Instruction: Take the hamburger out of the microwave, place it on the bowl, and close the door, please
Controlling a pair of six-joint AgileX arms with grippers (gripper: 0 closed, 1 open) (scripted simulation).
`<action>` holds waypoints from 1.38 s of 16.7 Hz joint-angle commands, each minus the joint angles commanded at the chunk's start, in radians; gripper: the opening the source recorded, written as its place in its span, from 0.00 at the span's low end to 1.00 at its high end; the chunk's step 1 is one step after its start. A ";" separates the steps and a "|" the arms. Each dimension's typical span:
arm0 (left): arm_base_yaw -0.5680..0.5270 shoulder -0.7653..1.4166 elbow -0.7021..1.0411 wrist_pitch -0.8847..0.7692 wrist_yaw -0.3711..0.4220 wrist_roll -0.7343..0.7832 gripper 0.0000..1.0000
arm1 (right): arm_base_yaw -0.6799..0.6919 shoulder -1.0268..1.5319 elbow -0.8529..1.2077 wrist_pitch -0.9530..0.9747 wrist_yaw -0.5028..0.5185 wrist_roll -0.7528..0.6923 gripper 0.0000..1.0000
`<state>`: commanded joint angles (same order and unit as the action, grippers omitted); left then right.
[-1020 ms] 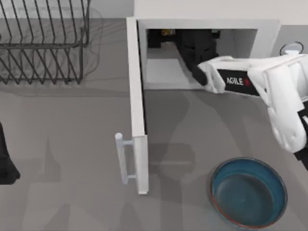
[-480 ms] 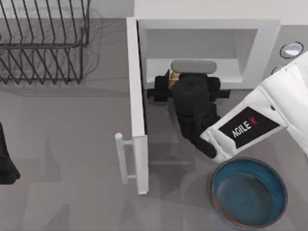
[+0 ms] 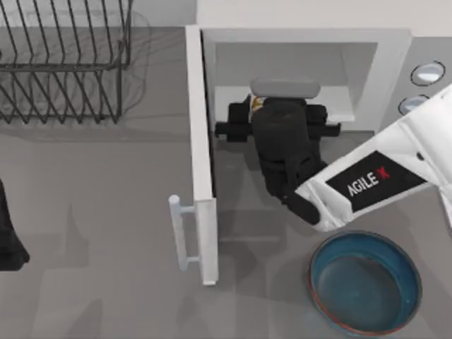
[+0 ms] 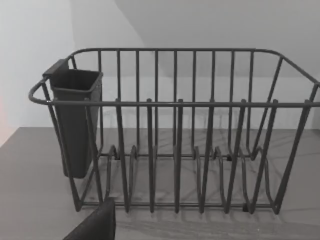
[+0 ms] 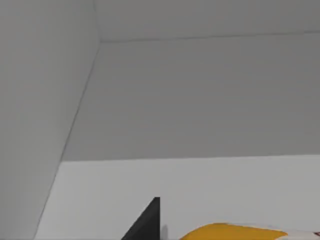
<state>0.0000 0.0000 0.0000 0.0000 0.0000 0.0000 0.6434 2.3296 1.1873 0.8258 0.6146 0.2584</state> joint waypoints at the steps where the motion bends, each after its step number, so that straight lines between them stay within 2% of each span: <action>1: 0.000 0.000 0.000 0.000 0.000 0.000 1.00 | 0.000 -0.035 0.003 -0.039 -0.001 0.000 0.00; 6: 0.000 0.000 0.000 0.000 0.000 0.000 1.00 | 0.001 -0.198 0.020 -0.224 -0.002 0.002 0.00; 12: 0.000 0.000 0.000 0.000 0.000 0.000 1.00 | 0.001 -0.207 0.020 -0.233 -0.002 0.004 0.00; 14: 0.000 0.000 0.000 0.000 0.000 0.000 1.00 | -0.006 -0.214 0.017 -0.247 -0.030 -0.026 0.00; 18: 0.000 0.000 0.000 0.000 0.000 0.000 1.00 | -0.047 -0.253 0.001 -0.334 -0.192 -0.204 0.00; 23: 0.000 0.000 0.000 0.000 0.000 0.000 1.00 | -0.146 -0.325 -0.038 -0.535 -0.547 -0.602 0.00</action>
<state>0.0000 0.0000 0.0000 0.0000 0.0000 0.0000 0.4974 2.0050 1.1493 0.2908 0.0676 -0.3432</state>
